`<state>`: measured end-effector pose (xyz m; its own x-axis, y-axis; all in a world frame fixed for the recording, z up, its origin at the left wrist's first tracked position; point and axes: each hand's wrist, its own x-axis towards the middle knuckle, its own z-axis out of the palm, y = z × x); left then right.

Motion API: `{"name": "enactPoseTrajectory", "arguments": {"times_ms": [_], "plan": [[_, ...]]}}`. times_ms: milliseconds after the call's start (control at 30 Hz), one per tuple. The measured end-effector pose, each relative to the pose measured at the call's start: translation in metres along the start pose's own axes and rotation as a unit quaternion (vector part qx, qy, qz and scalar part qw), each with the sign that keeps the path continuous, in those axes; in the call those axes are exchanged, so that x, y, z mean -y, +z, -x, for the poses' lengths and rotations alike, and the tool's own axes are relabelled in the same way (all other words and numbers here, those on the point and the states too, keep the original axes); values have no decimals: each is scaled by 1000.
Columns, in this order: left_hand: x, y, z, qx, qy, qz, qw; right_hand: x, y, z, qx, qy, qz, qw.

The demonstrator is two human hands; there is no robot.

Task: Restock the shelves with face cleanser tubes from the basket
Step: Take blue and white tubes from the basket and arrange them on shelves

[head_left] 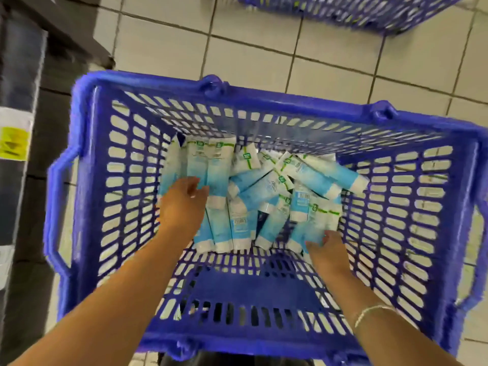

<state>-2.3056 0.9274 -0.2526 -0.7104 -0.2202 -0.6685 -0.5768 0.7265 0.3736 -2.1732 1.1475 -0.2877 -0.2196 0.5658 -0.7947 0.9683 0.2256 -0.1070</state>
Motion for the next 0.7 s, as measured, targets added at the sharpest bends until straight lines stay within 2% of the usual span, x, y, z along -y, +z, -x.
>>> {"name": "enactPoseTrajectory", "arguments": {"times_ms": [133, 233, 533, 700], "plan": [[-10, 26, -22, 13, 34, -94, 995, -2, 26, -13, -37, 10, -52, 998], [-17, 40, -30, 37, 2, -92, 995, -1, 35, -19, -28, 8, -70, 997], [-16, 41, -26, 68, -105, 14, 992, 1, 15, 7, 55, 34, -232, 971], [-12, 13, 4, 100, -149, 131, 975, 15, -11, 40, 103, 27, -214, 971]]}}
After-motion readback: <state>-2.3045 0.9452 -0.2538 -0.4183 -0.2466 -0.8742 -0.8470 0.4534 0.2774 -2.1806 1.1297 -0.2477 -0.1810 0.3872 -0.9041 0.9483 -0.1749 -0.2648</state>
